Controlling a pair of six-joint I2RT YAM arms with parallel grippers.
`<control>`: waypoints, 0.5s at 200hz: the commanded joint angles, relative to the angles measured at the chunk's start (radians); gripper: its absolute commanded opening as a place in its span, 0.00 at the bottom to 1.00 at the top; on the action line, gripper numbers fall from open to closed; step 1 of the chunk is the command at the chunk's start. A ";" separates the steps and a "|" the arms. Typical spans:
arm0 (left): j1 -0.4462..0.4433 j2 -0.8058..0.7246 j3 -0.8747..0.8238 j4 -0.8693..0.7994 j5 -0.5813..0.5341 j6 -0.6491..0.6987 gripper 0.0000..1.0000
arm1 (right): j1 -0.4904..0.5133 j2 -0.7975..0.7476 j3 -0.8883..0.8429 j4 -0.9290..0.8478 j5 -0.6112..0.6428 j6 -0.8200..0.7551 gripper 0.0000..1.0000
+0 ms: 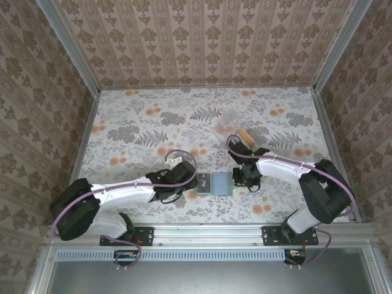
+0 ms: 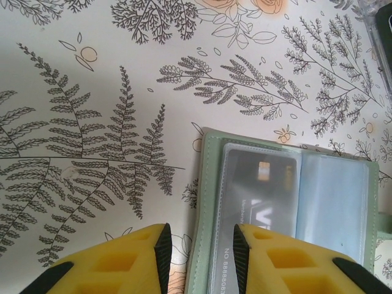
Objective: Put the credit cards into the card holder
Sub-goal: Move the card holder to the center of the table.
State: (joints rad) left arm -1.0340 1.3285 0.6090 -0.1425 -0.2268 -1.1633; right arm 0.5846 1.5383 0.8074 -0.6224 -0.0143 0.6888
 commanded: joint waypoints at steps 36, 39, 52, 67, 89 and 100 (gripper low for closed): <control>0.020 0.018 0.038 -0.014 0.004 0.031 0.35 | -0.005 0.032 -0.067 0.079 -0.085 0.046 0.18; 0.022 0.018 0.040 -0.015 0.003 0.030 0.35 | -0.005 0.030 -0.070 0.105 -0.093 0.047 0.18; 0.034 0.018 0.045 -0.022 0.003 0.035 0.35 | -0.001 0.024 -0.078 0.145 -0.132 0.049 0.17; 0.051 0.017 0.050 -0.032 0.002 0.037 0.35 | 0.008 0.027 -0.081 0.189 -0.174 0.066 0.17; 0.084 0.016 0.058 -0.042 0.010 0.045 0.35 | 0.034 0.065 -0.049 0.211 -0.180 0.092 0.16; 0.101 0.015 0.063 -0.044 0.019 0.053 0.35 | 0.045 0.077 -0.033 0.216 -0.176 0.113 0.16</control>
State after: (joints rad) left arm -0.9649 1.3418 0.6422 -0.1471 -0.2203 -1.1458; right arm 0.5991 1.5486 0.7761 -0.4522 -0.1417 0.7464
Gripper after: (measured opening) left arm 0.347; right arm 0.164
